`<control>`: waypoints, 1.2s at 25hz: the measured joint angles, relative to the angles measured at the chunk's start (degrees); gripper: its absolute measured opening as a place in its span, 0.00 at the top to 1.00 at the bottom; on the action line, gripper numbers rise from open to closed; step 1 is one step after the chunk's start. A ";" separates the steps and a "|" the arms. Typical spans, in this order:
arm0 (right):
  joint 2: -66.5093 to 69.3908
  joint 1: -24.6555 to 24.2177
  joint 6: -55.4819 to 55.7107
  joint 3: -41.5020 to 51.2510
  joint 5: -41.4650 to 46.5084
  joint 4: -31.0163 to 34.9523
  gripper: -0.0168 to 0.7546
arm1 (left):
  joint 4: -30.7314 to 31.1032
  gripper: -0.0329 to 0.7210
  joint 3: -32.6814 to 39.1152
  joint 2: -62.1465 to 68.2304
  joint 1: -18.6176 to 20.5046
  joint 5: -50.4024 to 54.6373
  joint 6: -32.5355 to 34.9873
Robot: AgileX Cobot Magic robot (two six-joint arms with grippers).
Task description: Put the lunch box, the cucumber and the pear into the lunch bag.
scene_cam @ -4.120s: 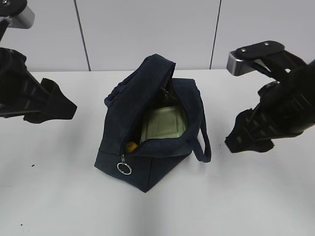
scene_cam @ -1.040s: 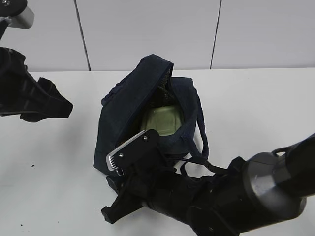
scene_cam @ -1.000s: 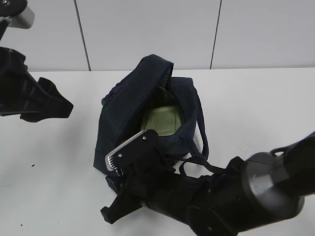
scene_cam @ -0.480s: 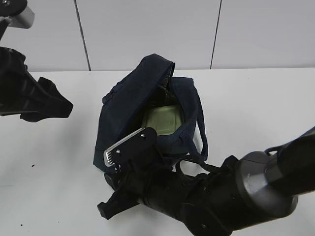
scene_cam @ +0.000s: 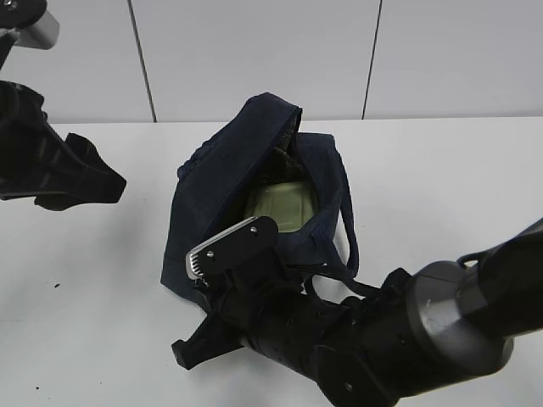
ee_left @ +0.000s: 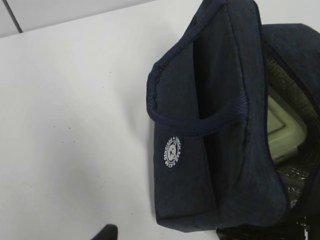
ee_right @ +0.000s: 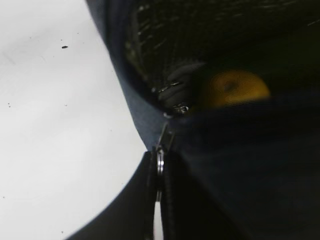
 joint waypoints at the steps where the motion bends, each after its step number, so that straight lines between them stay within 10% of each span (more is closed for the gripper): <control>1: 0.00 0.00 0.01 0.00 0.00 0.00 0.97 | 0.00 0.46 0.00 0.00 0.00 0.00 0.00; 16: -18.70 0.00 -7.81 -0.01 21.29 0.71 0.97 | 3.23 0.51 0.73 1.33 0.00 0.30 2.91; 30: -27.86 0.00 -11.16 -0.69 32.75 2.46 0.97 | -8.35 0.51 8.01 4.74 -5.15 -12.93 29.82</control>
